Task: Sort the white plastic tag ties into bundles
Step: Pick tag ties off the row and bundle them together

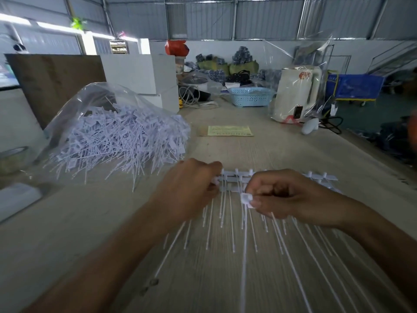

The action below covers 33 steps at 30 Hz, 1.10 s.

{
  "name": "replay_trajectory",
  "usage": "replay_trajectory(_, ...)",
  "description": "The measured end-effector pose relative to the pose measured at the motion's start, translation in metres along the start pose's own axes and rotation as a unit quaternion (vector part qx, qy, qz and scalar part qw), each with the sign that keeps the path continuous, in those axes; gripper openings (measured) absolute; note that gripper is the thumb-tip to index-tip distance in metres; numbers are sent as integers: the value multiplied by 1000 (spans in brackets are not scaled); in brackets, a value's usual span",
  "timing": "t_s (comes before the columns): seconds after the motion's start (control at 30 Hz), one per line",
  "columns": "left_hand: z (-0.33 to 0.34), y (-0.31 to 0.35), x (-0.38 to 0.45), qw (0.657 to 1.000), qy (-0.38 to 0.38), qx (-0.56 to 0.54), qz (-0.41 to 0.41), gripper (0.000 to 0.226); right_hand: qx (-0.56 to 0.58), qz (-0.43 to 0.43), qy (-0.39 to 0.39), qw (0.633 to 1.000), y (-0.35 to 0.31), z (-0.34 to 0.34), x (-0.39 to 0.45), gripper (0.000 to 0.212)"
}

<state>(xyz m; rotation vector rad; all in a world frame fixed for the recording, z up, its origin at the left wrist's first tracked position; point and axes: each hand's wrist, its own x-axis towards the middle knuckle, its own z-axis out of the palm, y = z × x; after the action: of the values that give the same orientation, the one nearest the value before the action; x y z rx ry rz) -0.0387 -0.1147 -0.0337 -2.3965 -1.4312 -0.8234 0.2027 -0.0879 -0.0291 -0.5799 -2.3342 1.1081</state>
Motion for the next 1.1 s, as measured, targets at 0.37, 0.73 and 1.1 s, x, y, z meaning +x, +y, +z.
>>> replay_trajectory(0.37, 21, 10, 2, 863, -61, -493, -88, 24, -6, 20, 175, 984, 11, 19, 8, 30)
replay_trajectory(0.73, 20, 7, 0, 844, -83, -525, -73, 8, -13, 41, 50, 998, -9, 17, 1, 27)
replay_trajectory(1.1, 23, 8, 1, 820, -18, -553, -147, 7, -168, 36, 123, 977, 9, 12, -2, 21)
